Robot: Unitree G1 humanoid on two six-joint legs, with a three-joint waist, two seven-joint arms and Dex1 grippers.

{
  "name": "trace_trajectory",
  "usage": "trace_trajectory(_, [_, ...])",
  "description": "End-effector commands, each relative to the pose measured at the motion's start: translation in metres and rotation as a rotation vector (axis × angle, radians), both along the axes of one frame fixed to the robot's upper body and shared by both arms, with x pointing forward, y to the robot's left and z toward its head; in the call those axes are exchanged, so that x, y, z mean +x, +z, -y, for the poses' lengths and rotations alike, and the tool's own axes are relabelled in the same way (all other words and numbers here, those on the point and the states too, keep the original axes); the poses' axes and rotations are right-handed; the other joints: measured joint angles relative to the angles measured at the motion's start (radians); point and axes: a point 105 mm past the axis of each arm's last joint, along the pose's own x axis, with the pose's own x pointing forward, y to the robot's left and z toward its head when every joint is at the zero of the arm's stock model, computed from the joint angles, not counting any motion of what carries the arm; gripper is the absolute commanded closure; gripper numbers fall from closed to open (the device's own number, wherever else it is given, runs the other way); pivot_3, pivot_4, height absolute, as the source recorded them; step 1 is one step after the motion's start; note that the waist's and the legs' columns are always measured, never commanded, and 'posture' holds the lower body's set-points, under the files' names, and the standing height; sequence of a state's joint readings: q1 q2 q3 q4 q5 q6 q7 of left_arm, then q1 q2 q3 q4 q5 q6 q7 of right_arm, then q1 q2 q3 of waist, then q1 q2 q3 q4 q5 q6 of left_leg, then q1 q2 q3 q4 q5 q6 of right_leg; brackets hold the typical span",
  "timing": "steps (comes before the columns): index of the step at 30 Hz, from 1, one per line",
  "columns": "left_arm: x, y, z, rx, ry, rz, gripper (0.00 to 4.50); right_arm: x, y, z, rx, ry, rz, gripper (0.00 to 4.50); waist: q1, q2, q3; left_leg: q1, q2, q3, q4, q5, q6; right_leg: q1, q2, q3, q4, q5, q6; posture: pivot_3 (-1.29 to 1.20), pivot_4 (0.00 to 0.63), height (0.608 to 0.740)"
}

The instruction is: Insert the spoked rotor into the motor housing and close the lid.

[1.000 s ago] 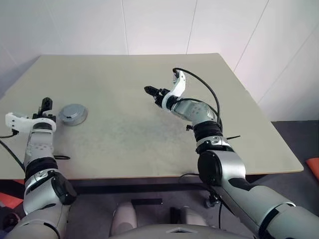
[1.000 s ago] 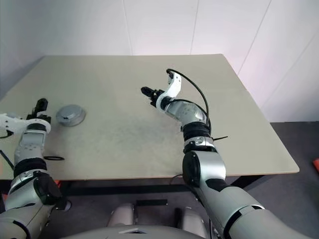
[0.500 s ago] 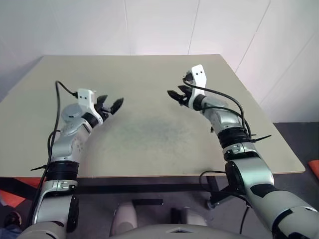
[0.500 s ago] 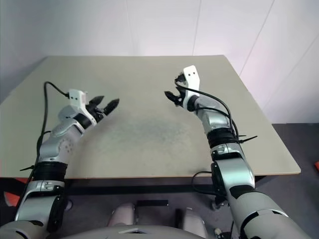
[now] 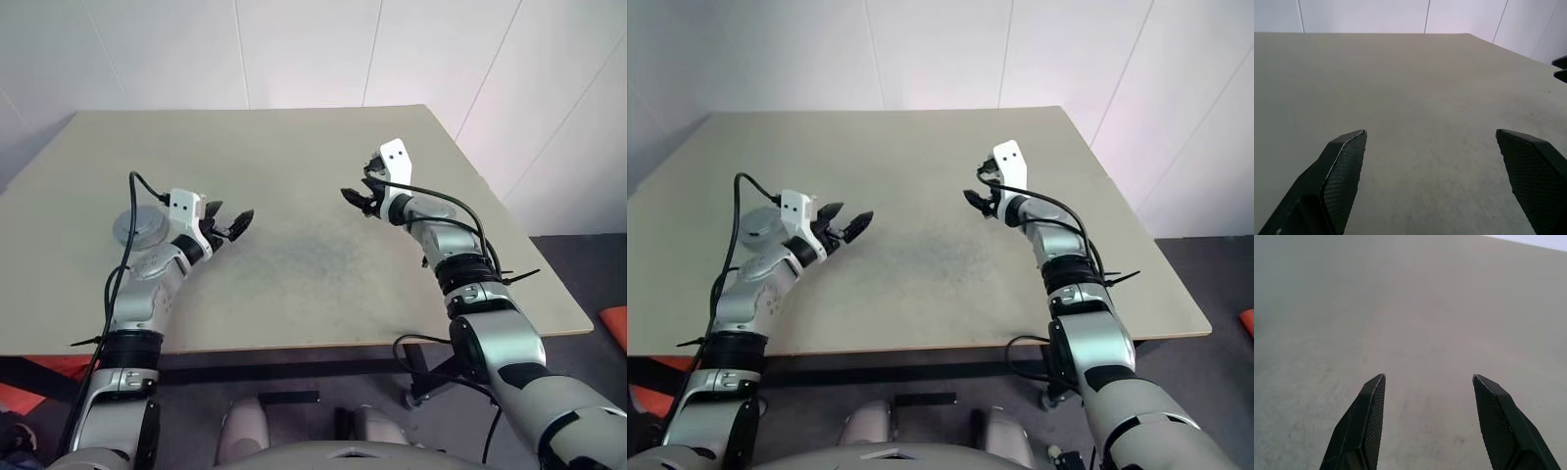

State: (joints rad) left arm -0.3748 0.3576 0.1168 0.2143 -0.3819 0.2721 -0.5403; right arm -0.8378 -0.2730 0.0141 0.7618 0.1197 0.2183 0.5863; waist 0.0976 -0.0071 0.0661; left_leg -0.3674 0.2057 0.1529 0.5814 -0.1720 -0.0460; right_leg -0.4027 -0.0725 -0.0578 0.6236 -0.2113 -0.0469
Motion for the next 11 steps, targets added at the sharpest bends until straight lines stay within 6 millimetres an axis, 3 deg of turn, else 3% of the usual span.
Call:
trace_trajectory(1, [-0.0032, 0.0154, 0.0053, 0.035, -0.029, 0.056, 0.03, -0.0062, 0.0145, -0.0093, 0.011, 0.078, 0.063, 1.31, 0.000, 0.000, 0.000, 0.000, 0.000, 0.000, 0.000, 0.000, 0.000, 0.000, 0.000, 0.000, 0.000, 0.000, 0.000, 0.00, 0.000, 0.740])
trace_trajectory(11, [0.0003, 0.0158, 0.0111, 0.028, -0.035, 0.066, 0.03, -0.0092, 0.0188, -0.0069, -0.012, 0.123, 0.077, 1.31, -0.001, 0.000, 0.000, 0.001, 0.000, 0.000, 0.001, 0.000, 0.001, 0.001, 0.000, 0.000, 0.000, 0.000, -0.001, 0.00, 0.000, 0.740])
